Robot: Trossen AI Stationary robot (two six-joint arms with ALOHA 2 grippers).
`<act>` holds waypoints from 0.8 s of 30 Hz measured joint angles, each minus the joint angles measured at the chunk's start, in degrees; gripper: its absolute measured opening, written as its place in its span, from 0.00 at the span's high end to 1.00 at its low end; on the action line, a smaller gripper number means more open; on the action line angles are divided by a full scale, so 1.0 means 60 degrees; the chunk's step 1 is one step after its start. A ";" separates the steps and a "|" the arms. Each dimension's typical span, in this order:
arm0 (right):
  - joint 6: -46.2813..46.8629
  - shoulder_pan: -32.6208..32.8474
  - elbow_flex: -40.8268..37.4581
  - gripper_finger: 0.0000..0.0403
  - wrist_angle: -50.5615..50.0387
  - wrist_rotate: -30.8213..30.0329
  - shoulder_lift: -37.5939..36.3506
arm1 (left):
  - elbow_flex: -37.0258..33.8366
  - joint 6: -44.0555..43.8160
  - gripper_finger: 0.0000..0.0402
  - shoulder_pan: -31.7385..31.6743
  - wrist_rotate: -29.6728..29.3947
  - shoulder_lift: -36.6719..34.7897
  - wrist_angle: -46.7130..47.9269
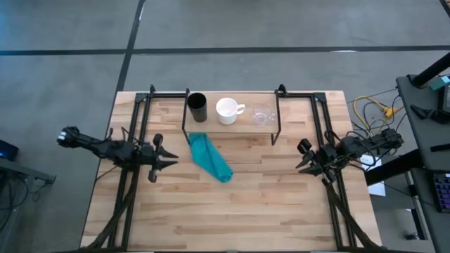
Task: Stack small to large cups/mugs on shelf
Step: Return to Home Position
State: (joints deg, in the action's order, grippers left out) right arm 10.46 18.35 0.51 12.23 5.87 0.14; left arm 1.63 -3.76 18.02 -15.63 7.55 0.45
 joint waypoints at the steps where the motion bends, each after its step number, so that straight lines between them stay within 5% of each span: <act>1: 0.0000 0.0000 0.0000 0.82 -0.0004 0.0000 0.0000 | 0.0000 -0.0056 0.81 0.0000 0.0036 0.0086 0.0003; 24: -0.0004 -0.0003 0.0004 0.82 0.0000 0.0000 0.0000 | 0.0073 -0.0053 0.81 0.0000 0.0232 0.0411 0.0061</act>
State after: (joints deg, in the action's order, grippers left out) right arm 10.44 18.33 0.54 12.23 5.87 0.14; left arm 2.07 -4.08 18.02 -14.24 10.01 0.82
